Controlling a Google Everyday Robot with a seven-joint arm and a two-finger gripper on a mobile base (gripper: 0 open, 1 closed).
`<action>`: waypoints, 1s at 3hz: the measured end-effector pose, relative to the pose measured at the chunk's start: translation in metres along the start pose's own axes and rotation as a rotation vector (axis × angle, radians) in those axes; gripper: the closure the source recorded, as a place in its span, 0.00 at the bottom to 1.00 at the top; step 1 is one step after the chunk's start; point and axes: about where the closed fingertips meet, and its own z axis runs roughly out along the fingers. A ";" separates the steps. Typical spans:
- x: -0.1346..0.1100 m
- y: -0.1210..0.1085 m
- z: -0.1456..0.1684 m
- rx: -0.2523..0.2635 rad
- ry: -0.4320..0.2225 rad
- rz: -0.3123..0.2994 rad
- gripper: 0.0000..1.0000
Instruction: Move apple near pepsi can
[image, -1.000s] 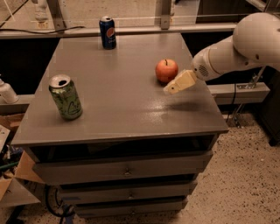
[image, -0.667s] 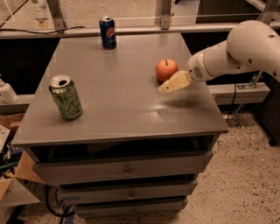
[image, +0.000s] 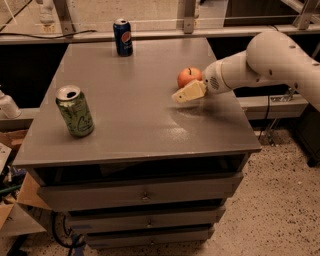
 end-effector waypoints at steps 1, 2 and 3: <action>-0.004 0.004 0.011 -0.016 -0.016 0.014 0.41; -0.006 0.008 0.019 -0.027 -0.028 0.026 0.66; -0.023 0.010 0.018 -0.029 -0.055 0.009 0.88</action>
Offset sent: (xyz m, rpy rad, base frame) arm 0.0090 0.0223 -0.0085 0.0666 0.0104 -0.0004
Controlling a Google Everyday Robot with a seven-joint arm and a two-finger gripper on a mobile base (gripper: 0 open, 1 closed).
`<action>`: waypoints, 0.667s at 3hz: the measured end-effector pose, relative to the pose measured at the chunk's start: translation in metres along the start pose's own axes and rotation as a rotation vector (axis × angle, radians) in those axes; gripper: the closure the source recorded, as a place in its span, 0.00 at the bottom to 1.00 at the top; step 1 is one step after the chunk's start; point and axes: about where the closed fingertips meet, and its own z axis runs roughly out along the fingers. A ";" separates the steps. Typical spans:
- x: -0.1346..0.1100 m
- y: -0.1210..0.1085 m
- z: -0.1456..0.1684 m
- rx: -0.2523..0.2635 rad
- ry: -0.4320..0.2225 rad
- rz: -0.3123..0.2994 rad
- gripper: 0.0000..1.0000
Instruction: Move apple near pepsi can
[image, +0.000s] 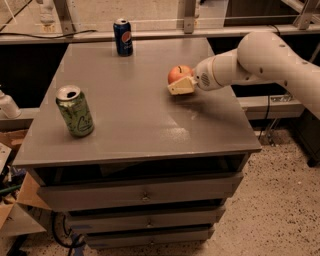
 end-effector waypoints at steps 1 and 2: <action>-0.046 -0.005 -0.006 0.024 -0.058 -0.039 1.00; -0.046 -0.005 -0.006 0.023 -0.058 -0.039 1.00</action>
Offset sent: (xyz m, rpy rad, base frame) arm 0.0134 0.0107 0.0320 0.0086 -0.0559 0.0030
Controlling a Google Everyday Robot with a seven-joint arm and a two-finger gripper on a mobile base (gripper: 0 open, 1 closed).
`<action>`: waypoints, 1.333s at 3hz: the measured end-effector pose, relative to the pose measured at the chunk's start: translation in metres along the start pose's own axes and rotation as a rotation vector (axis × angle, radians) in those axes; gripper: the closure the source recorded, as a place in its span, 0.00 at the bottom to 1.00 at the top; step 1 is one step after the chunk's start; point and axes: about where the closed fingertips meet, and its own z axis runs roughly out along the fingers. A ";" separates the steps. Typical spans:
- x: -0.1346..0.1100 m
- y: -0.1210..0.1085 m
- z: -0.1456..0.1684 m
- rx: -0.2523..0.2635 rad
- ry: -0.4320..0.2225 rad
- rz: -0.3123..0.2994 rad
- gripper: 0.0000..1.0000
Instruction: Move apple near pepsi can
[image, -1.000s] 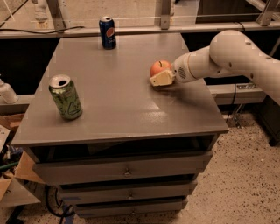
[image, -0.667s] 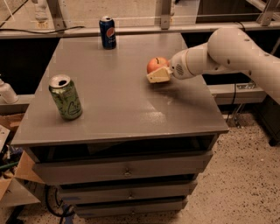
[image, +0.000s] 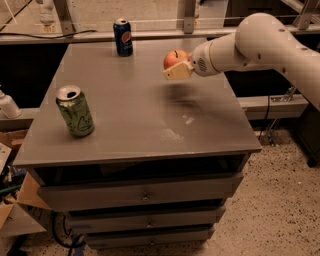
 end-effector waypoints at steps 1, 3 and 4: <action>-0.008 -0.017 0.014 0.017 -0.034 0.015 1.00; -0.047 -0.069 0.069 0.022 -0.110 0.056 1.00; -0.073 -0.081 0.090 0.012 -0.138 0.041 1.00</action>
Offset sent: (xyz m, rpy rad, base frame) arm 0.1306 0.0076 0.0149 0.1350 -0.0755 -0.0723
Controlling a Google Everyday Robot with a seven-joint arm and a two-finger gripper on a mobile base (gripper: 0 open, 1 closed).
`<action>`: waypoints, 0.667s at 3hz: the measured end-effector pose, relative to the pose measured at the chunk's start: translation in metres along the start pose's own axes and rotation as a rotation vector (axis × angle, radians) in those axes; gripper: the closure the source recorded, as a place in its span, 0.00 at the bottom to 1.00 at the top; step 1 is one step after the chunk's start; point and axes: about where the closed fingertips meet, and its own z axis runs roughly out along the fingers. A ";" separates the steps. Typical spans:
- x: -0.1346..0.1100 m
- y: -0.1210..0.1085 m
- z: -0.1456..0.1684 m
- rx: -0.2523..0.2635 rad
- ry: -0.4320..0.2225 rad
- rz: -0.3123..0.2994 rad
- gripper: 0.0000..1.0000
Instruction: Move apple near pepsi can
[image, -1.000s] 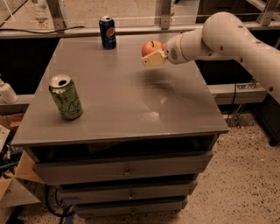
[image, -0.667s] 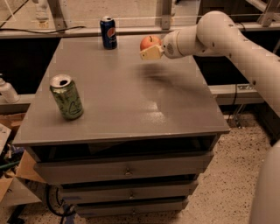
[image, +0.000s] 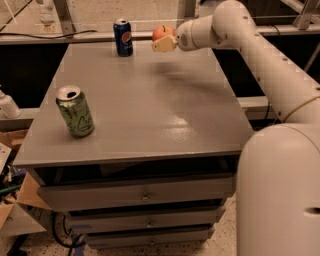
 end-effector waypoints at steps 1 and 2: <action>-0.019 0.006 0.025 -0.030 -0.007 -0.038 1.00; -0.024 0.020 0.052 -0.066 0.019 -0.087 1.00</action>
Offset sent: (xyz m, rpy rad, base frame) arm 0.0463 0.0852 0.0009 -0.1087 -0.0340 0.1562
